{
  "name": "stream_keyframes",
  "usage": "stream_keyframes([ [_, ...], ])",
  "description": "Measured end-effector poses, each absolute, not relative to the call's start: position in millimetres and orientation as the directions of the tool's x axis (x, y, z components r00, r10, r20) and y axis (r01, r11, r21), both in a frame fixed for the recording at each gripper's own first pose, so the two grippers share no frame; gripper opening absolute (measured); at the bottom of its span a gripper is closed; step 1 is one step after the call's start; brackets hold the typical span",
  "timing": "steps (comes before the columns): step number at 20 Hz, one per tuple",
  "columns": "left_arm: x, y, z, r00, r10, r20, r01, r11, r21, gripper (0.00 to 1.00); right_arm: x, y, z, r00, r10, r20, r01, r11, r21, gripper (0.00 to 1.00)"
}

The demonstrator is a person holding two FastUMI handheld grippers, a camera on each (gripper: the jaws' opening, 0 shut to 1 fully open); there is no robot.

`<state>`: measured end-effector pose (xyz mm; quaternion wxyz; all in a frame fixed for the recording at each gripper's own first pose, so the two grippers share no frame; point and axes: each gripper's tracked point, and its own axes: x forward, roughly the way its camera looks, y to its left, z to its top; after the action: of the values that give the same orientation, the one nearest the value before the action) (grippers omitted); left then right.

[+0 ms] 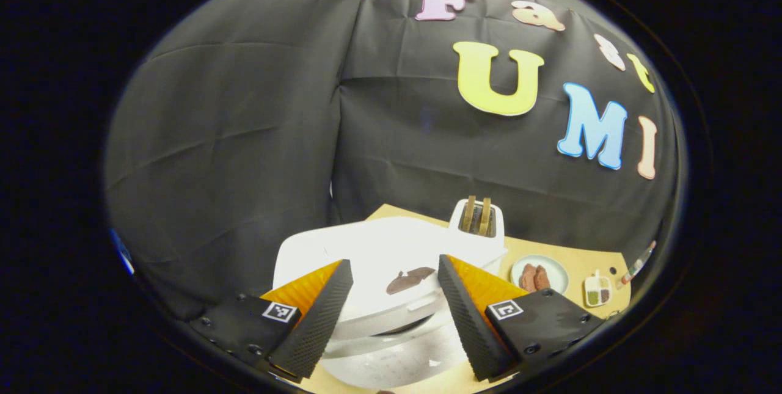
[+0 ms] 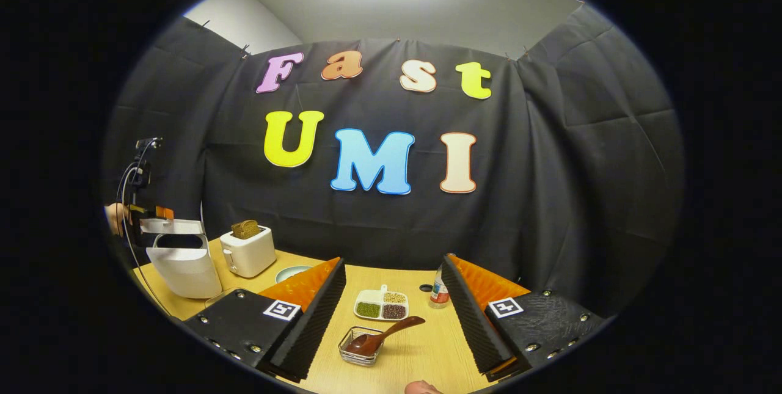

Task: Close the left gripper, press the button to open the rice cooker; take a wooden spoon from the chopstick holder with the right hand, scoop a spoonful of rice and pour it into the rice cooker, then put the wooden spoon back into the chopstick holder.

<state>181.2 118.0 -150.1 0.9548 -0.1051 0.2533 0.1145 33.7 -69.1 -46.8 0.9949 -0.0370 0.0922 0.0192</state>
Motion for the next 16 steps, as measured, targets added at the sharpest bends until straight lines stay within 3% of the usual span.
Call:
stream_keyframes([
  [16, 159.1, 95.5, -205.6, 0.790, 0.196, -0.581, -0.275, 0.960, -0.049, 0.96, 15.7, -102.7, -57.3, 0.977, 0.014, -0.214, -0.035, 0.995, -0.097, 0.96],
])
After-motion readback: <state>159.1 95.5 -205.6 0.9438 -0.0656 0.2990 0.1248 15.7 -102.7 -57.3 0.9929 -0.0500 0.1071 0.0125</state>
